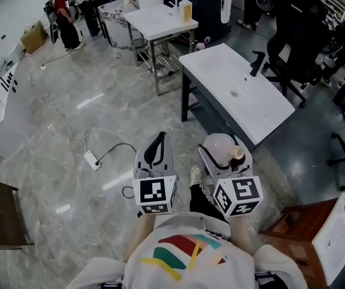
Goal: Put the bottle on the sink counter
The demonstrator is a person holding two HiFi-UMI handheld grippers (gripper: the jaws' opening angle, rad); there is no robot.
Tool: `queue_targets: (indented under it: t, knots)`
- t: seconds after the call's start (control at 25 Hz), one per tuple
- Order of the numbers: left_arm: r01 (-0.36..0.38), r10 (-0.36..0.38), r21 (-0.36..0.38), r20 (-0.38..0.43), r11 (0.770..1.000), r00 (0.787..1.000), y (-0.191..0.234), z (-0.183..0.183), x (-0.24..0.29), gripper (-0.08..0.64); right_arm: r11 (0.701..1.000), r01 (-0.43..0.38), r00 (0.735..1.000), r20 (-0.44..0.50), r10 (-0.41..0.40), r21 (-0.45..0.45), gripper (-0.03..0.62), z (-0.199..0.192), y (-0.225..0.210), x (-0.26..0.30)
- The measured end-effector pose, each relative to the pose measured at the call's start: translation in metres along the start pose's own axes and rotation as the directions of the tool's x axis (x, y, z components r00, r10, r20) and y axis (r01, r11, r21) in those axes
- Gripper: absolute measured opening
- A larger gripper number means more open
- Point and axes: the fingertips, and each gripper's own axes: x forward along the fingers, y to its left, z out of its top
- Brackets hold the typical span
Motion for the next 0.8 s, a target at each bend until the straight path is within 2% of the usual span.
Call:
queue_targets:
  t: [0.4, 0.8]
  knots:
    - [-0.022, 0.022, -0.013, -0.004, 1.000, 1.000, 0.009, -0.004, 0.036, 0.018, 1.000, 0.012, 1.000, -0.015, -0.012, 0.008, 0.391, 0.000, -0.026, 0.030]
    - [-0.029, 0.029, -0.006, 0.003, 1.000, 1.000, 0.013, 0.007, 0.106, 0.018, 1.000, 0.001, 1.000, -0.029, -0.001, -0.002, 0.391, 0.011, -0.067, 0.087]
